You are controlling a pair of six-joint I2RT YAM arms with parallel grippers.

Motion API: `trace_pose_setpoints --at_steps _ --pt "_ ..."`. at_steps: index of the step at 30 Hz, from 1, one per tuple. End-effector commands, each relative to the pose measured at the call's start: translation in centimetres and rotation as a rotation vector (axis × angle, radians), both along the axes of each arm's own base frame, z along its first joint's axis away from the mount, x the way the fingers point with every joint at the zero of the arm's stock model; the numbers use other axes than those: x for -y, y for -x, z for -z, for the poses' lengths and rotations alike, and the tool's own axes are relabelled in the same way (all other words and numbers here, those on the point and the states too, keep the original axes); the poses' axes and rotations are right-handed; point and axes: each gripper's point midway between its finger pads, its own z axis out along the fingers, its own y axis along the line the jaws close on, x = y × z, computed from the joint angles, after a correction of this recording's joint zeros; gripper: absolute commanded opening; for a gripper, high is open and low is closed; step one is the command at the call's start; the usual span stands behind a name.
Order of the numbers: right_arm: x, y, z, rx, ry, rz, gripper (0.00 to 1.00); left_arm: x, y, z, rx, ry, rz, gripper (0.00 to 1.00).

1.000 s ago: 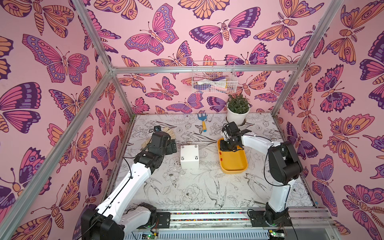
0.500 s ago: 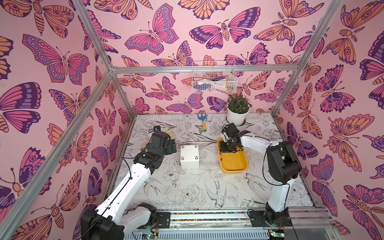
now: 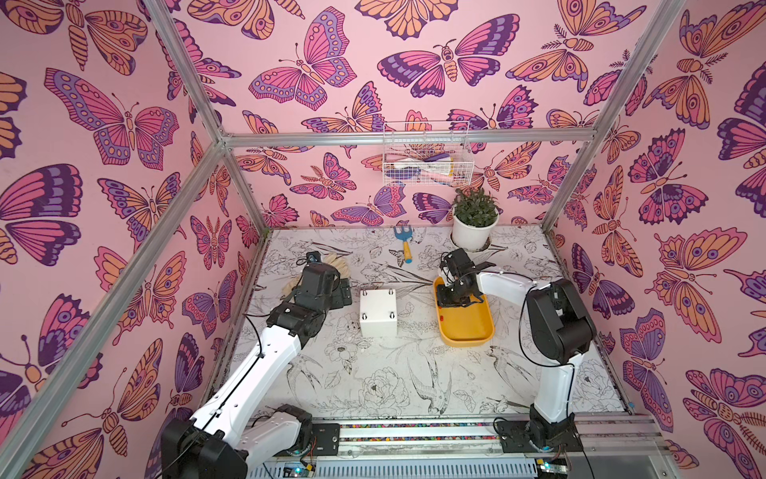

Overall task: Cover the protruding screws with screw protection sleeves
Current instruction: Pick up the screw protection sleeve from the storage box.

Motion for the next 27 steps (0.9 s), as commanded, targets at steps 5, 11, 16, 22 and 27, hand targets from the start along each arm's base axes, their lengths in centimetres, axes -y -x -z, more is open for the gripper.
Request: trace_pose_setpoints --at_steps 5,11,16,22,27 --pt "-0.40 0.09 0.77 -0.020 0.007 -0.007 0.20 -0.28 0.19 0.21 0.001 -0.015 -0.009 1.00" --pt "-0.46 -0.02 0.96 -0.022 0.005 -0.003 0.21 -0.25 0.17 0.14 0.003 -0.013 -0.009 1.00" --pt "-0.57 -0.08 1.13 -0.023 0.003 -0.006 0.22 -0.30 0.17 0.23 0.001 -0.016 -0.011 0.99" --pt "-0.68 -0.23 1.19 -0.019 -0.002 -0.005 0.24 -0.28 0.11 0.22 0.000 -0.017 -0.011 1.00" --pt "-0.73 -0.25 1.48 -0.023 -0.002 -0.006 0.23 -0.35 0.17 0.13 0.004 -0.018 -0.012 1.00"
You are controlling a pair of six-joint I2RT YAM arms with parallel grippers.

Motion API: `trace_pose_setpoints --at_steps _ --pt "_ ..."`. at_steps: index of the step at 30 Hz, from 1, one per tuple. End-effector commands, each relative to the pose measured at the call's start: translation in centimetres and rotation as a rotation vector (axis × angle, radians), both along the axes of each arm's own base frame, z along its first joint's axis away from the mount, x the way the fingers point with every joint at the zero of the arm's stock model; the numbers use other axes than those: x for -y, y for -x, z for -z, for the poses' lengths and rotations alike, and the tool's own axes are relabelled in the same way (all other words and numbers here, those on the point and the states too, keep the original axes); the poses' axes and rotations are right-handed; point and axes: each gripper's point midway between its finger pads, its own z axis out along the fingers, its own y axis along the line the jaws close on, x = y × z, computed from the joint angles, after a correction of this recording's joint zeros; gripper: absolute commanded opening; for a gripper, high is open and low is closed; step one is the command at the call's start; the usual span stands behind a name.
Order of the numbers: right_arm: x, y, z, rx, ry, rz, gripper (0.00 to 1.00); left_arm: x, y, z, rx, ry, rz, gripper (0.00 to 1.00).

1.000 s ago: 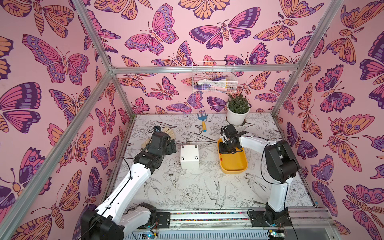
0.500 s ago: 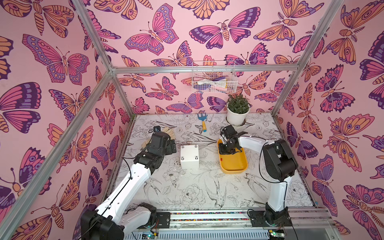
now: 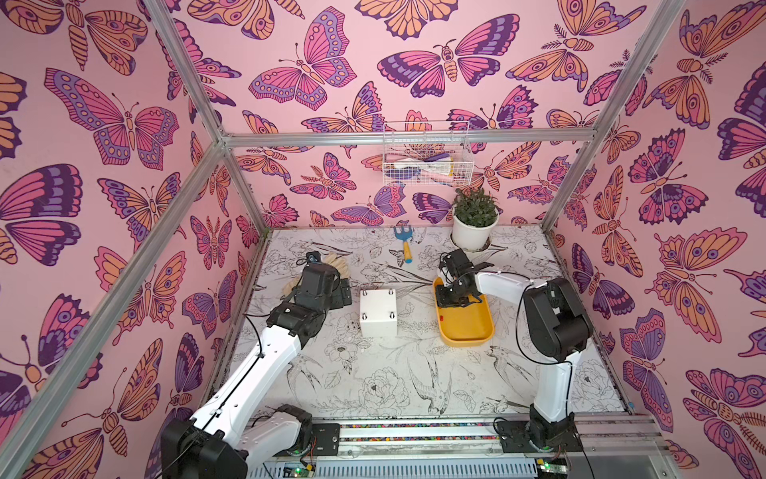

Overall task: Cover the protruding screws with screw protection sleeves
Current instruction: Pick up the screw protection sleeve from the storage box.

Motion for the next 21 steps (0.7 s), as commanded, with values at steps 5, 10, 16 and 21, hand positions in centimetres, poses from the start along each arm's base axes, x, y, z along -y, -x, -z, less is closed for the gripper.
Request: trace_pose_setpoints --at_steps 5,10,16,21 --pt "-0.45 0.18 1.18 -0.029 0.005 -0.006 0.22 -0.38 0.18 0.08 0.005 -0.019 -0.013 1.00" --pt "-0.42 0.25 1.29 -0.034 0.009 -0.009 0.20 -0.38 0.19 0.09 0.005 -0.019 -0.013 1.00" --pt "-0.35 0.24 1.23 -0.034 0.015 -0.013 0.18 -0.40 0.24 0.04 0.006 -0.019 -0.012 0.99" --pt "-0.02 0.34 1.41 -0.034 0.037 -0.020 0.18 -0.43 0.26 -0.03 0.009 -0.019 -0.013 0.99"
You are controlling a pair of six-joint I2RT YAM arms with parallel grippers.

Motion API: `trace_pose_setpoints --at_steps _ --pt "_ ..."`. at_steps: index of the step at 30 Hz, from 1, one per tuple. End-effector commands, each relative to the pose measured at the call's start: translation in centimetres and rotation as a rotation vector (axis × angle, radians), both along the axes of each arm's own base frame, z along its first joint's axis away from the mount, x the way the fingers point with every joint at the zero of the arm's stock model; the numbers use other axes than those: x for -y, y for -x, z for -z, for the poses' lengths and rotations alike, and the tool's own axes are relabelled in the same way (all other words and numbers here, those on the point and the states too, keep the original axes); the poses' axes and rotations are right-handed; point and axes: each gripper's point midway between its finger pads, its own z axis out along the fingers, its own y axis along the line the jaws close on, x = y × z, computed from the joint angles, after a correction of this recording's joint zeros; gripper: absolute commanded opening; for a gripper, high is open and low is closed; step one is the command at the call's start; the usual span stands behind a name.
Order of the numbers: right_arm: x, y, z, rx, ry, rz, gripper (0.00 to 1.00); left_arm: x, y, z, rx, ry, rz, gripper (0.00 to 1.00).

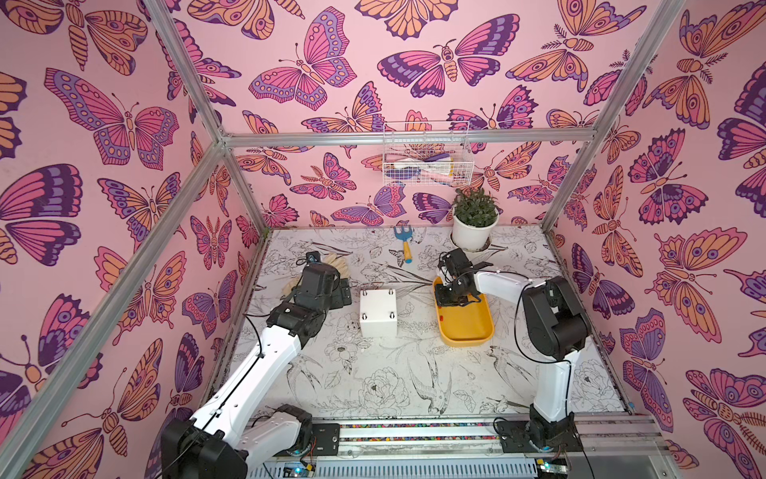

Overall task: Cover the protruding screws with screw protection sleeves
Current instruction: Pick up the screw protection sleeve from the storage box.

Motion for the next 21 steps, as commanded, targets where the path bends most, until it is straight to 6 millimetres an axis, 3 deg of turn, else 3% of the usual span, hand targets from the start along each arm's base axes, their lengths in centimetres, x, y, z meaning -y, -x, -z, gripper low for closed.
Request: trace_pose_setpoints --at_steps 1,21 --pt "0.26 0.75 1.34 -0.042 0.048 -0.016 0.18 -0.31 0.28 -0.01 0.008 -0.015 -0.008 1.00" --pt "0.90 0.73 1.37 -0.032 0.112 -0.030 0.14 -0.34 0.28 -0.12 0.011 -0.015 -0.009 1.00"
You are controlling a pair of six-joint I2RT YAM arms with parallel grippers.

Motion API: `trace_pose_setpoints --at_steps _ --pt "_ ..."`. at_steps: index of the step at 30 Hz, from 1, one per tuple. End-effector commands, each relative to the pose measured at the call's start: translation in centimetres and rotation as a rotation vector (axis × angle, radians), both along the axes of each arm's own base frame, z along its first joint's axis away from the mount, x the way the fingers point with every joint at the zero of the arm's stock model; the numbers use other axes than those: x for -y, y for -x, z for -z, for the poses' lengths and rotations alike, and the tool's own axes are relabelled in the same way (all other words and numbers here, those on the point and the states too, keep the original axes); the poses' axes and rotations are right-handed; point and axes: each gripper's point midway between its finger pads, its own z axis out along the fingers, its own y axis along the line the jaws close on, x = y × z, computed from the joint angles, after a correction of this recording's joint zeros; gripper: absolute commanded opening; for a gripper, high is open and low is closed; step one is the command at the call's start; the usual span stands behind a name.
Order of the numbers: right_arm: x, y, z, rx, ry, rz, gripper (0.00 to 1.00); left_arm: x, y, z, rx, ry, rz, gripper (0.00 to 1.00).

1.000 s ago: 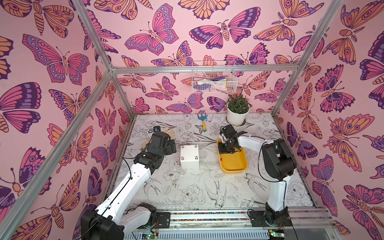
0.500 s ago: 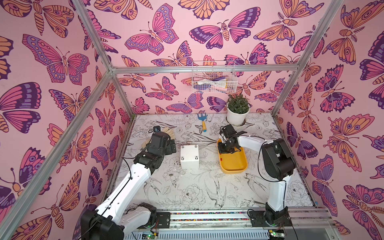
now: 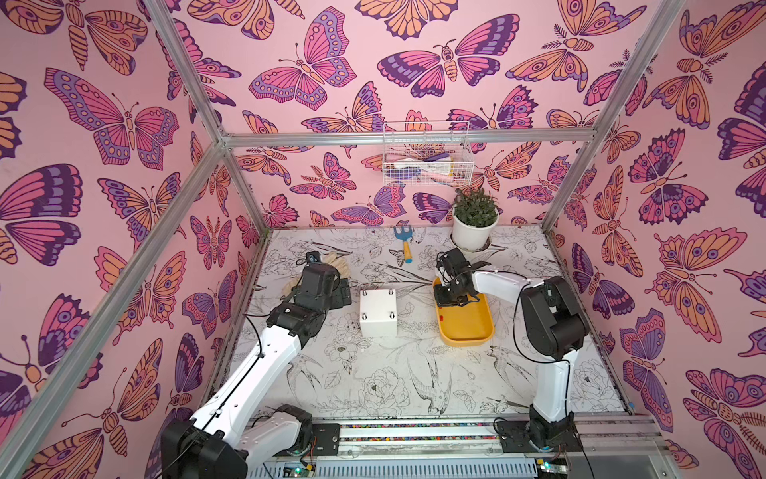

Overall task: Cover the protruding screws with screw protection sleeves
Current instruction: Pick up the screw protection sleeve from the storage box.

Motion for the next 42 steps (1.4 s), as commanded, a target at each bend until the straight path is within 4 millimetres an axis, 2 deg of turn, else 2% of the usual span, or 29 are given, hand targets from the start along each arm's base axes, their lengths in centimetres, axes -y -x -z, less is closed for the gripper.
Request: trace_pose_setpoints --at_steps 1,9,17,24,31,36,37,42 --pt "0.6 0.8 1.3 -0.046 0.053 -0.008 0.14 -0.3 0.3 -0.1 0.009 -0.015 -0.009 1.00" --pt "0.4 0.8 0.6 -0.036 0.037 -0.006 0.12 -0.1 0.3 -0.5 0.014 -0.005 0.000 0.99" --pt "0.4 0.8 -1.0 -0.003 0.016 0.000 0.11 0.0 0.2 -0.8 0.002 0.002 -0.005 0.99" --pt "0.8 0.9 -2.7 0.031 0.006 0.010 0.11 1.5 -0.1 -0.9 -0.017 0.051 0.052 1.00" --pt "1.5 1.1 -4.1 0.061 0.003 0.029 0.11 4.9 -0.5 -0.6 -0.054 0.117 0.144 1.00" --pt "2.6 1.2 -5.6 0.090 0.004 0.055 0.11 8.6 -1.1 -0.4 -0.084 0.158 0.240 1.00" --pt "2.8 1.2 -5.8 0.095 0.003 0.061 0.11 9.4 -1.5 0.5 -0.114 0.154 0.256 1.00" --pt "3.5 1.3 -7.4 0.127 -0.010 0.087 0.10 13.6 -2.2 0.1 -0.115 0.216 0.363 1.00"
